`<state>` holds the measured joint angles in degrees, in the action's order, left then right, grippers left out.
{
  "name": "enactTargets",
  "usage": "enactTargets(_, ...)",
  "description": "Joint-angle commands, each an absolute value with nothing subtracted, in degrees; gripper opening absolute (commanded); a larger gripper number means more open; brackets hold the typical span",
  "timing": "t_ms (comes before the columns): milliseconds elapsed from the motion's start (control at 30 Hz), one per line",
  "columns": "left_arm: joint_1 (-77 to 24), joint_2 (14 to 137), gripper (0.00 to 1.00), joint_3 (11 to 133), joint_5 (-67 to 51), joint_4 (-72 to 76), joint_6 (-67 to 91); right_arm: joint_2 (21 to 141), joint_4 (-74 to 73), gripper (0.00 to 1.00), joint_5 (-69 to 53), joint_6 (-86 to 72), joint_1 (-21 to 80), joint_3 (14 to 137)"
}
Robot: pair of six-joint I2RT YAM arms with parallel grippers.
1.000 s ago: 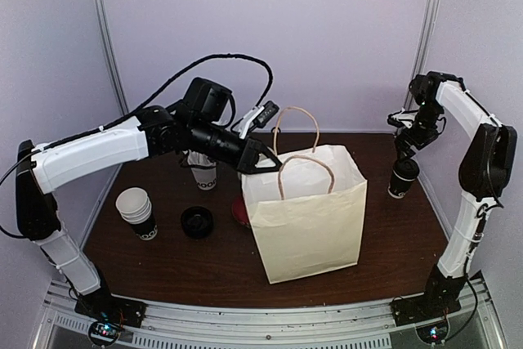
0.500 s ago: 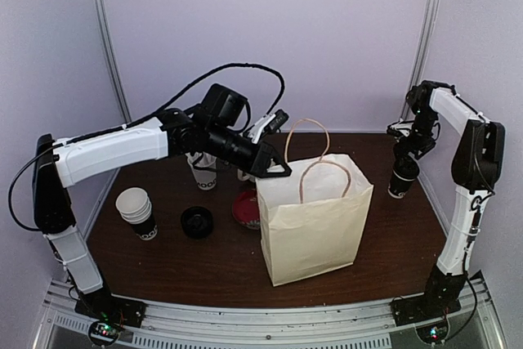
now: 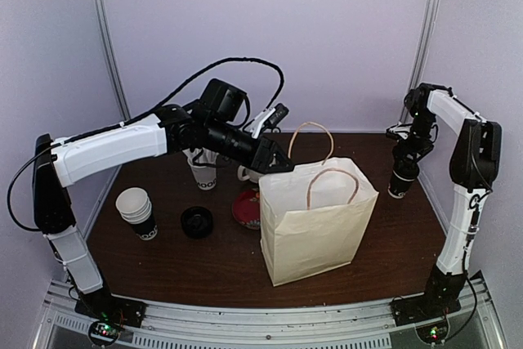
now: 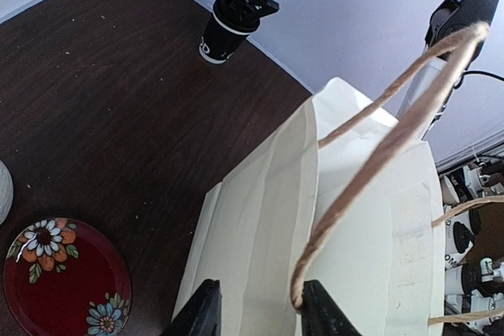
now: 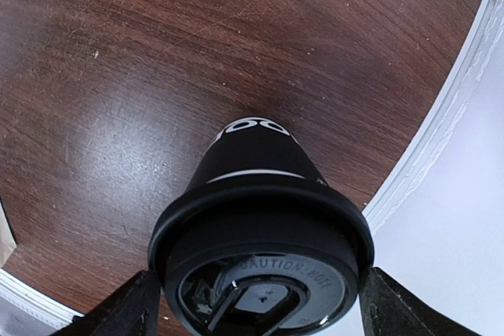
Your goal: Pack the takeout coffee
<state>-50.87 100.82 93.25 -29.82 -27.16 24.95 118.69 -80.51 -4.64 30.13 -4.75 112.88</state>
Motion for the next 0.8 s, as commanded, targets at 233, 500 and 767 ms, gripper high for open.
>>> enactTargets(233,-50.45,97.14,0.36,94.02,-27.53,-27.47,22.80,117.26,-81.18,0.72,-4.04,29.44,-4.75,110.84)
enactTargets(500,-50.34,95.49,0.39,95.89,-24.41,-31.10,18.83,103.39,-82.32,0.70,-6.26,32.11,-4.21,102.50)
enactTargets(767,-48.64,93.07,0.43,97.34,-15.89,-36.46,14.01,80.13,-84.69,0.70,-13.19,45.34,3.81,81.62)
